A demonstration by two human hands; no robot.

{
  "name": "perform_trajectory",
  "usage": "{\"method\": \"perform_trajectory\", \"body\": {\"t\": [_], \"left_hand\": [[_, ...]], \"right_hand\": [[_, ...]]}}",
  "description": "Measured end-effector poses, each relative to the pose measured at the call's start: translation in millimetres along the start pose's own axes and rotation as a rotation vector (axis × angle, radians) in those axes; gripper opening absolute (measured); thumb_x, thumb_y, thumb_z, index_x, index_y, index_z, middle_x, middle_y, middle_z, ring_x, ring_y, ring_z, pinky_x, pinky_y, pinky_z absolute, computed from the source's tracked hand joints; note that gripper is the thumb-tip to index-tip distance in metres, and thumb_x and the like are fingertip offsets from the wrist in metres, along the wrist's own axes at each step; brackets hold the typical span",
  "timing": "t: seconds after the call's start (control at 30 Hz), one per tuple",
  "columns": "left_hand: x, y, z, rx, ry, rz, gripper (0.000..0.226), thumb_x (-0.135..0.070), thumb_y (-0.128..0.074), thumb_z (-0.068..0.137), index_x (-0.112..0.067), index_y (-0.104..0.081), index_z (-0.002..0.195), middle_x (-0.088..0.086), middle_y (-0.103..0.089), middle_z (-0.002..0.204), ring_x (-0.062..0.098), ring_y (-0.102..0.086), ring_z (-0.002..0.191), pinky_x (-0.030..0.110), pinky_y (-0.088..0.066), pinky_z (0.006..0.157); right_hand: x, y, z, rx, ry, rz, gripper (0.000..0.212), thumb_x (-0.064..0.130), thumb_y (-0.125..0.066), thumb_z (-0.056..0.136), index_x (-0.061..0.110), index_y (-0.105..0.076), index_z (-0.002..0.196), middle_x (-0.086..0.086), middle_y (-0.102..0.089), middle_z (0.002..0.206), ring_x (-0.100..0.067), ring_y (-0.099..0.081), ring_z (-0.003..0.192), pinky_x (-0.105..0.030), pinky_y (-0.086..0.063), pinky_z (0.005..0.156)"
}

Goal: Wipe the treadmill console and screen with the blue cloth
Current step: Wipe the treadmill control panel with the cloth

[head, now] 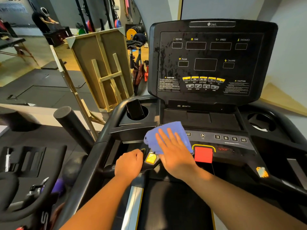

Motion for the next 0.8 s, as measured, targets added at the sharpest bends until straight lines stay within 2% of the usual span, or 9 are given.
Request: {"method": "perform_trajectory", "body": {"t": [0.1,0.2,0.3,0.4,0.47,0.53,0.6,0.73,0.8], "left_hand": [[-1.6,0.9,-0.2,0.01,-0.002,0.006,0.037,-0.031,-0.03,0.102,-0.026,-0.049,0.069,-0.006,-0.058,0.064,0.01,-0.055,0.059,0.019,-0.032,0.05],[-2.5,2.1,-0.6,0.018,0.011,-0.003,0.039,-0.031,-0.03,0.102,-0.024,-0.05,0.069,-0.005,-0.06,0.064,0.011,-0.058,0.059,0.02,-0.035,0.052],[-1.5,1.9,0.9,0.026,0.017,-0.014,0.039,-0.032,-0.03,0.101,-0.021,-0.054,0.073,-0.002,-0.063,0.065,0.012,-0.06,0.061,0.022,-0.04,0.054],[0.3,1.2,0.7,0.01,-0.008,0.036,0.038,-0.031,-0.03,0.101,-0.022,-0.05,0.069,-0.002,-0.061,0.068,0.011,-0.056,0.06,0.025,-0.034,0.051],[0.3,0.8,0.9,0.003,-0.015,0.065,0.037,-0.03,-0.03,0.101,-0.024,-0.048,0.069,-0.002,-0.059,0.068,0.01,-0.052,0.059,0.024,-0.03,0.05],[0.0,-0.2,1.5,0.01,-0.008,0.065,0.037,-0.03,-0.029,0.101,-0.024,-0.05,0.071,-0.002,-0.059,0.069,0.01,-0.053,0.061,0.023,-0.031,0.051],[-0.5,0.2,1.6,0.012,-0.004,0.058,0.038,-0.03,-0.029,0.101,-0.024,-0.053,0.072,-0.003,-0.06,0.068,0.009,-0.054,0.061,0.023,-0.032,0.051],[-2.1,1.5,0.9,0.026,0.002,0.034,0.039,-0.029,-0.029,0.101,-0.018,-0.056,0.075,-0.001,-0.061,0.067,0.011,-0.057,0.062,0.023,-0.037,0.053],[-2.7,1.9,0.5,0.036,0.014,0.032,0.039,-0.028,-0.029,0.1,-0.015,-0.057,0.076,0.002,-0.063,0.069,0.015,-0.058,0.063,0.026,-0.04,0.054]], "right_hand": [[-25.6,-2.2,-29.3,0.013,0.093,-0.058,0.075,0.034,-0.061,0.09,0.015,-0.028,0.155,-0.006,-0.026,0.162,-0.033,-0.022,0.15,-0.046,-0.01,0.121],[-37.3,4.4,-27.9,-0.044,-0.186,-0.021,0.063,0.037,-0.042,0.096,0.012,-0.033,0.153,-0.01,-0.026,0.161,-0.036,-0.023,0.149,-0.045,-0.006,0.121],[-9.0,8.0,6.0,-0.024,-0.397,0.011,0.064,0.043,-0.048,0.098,0.012,-0.037,0.152,-0.014,-0.029,0.16,-0.043,-0.026,0.147,-0.053,-0.012,0.118],[17.5,3.7,9.4,0.128,-0.054,-0.028,0.066,0.05,-0.03,0.101,0.019,-0.016,0.158,-0.006,-0.002,0.163,-0.039,-0.007,0.151,-0.051,0.002,0.117],[2.5,8.0,-6.0,0.118,0.116,-0.053,0.065,0.048,-0.022,0.099,0.02,-0.021,0.157,-0.003,-0.01,0.164,-0.033,-0.012,0.151,-0.05,-0.003,0.12],[-17.8,10.4,-26.5,0.108,0.151,-0.036,0.062,0.042,-0.035,0.1,0.02,-0.025,0.157,-0.001,-0.019,0.165,-0.028,-0.014,0.152,-0.046,-0.005,0.125],[-36.9,12.6,-42.3,0.102,0.051,-0.012,0.063,0.039,-0.037,0.099,0.019,-0.024,0.158,-0.001,-0.019,0.166,-0.027,-0.011,0.153,-0.041,0.0,0.122],[-31.9,18.0,-21.6,0.018,-0.43,0.034,0.062,0.041,-0.031,0.102,0.014,-0.022,0.158,-0.01,-0.014,0.166,-0.034,-0.006,0.153,-0.046,0.0,0.122],[-14.2,21.1,-2.5,0.108,-0.461,0.065,0.066,0.042,-0.035,0.104,0.015,-0.011,0.159,-0.01,-0.002,0.167,-0.038,0.002,0.153,-0.051,0.003,0.12]]}}
Point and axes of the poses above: each hand's wrist, its own z-axis towards the middle knuckle, its own y-axis out of the back of the hand, x = y × z, the point moved 1 cm from there along z, towards the middle knuckle
